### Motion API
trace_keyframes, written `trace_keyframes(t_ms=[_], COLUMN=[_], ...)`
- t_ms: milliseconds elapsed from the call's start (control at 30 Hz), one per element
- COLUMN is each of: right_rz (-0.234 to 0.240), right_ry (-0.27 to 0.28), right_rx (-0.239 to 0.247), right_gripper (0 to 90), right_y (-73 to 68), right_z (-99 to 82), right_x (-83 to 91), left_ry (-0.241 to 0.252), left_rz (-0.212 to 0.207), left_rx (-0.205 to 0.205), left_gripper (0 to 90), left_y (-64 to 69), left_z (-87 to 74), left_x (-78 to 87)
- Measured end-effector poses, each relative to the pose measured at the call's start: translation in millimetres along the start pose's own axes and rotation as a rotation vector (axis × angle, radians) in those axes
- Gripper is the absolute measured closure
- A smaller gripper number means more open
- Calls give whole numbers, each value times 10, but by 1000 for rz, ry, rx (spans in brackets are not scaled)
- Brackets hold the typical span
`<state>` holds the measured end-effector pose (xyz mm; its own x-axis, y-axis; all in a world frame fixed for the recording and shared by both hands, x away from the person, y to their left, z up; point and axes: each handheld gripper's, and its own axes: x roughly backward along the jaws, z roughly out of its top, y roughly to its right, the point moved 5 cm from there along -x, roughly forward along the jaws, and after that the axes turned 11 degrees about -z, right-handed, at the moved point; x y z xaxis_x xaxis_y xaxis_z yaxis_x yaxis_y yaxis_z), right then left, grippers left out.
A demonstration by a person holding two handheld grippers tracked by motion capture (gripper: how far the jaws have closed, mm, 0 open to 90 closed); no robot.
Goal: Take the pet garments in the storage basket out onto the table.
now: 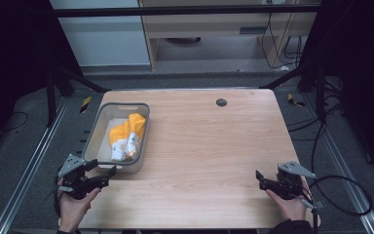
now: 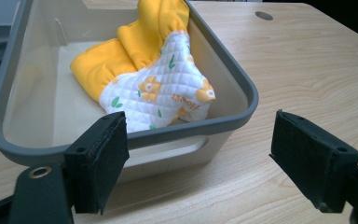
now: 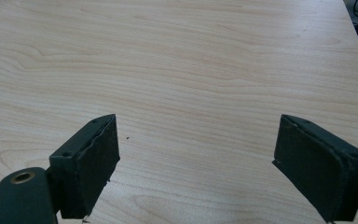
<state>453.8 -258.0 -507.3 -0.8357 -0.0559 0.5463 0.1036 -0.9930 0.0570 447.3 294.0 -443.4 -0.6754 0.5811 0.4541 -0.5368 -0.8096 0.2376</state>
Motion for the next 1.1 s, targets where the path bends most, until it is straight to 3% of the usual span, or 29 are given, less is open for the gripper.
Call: trace_keyframes(t_ms=[633,1100], right_rz=[9,26], right_ry=[4,2], right_rx=[17,19], right_gripper=[144,144], right_y=[-7,-25], right_z=[-11,-21], right_x=[-14,-23], left_ry=[-8,-3], left_rz=[-14,9], left_rx=[-34,-38], left_gripper=[185,184], left_y=[48,-37], left_z=[238,403], left_x=[-33,-64])
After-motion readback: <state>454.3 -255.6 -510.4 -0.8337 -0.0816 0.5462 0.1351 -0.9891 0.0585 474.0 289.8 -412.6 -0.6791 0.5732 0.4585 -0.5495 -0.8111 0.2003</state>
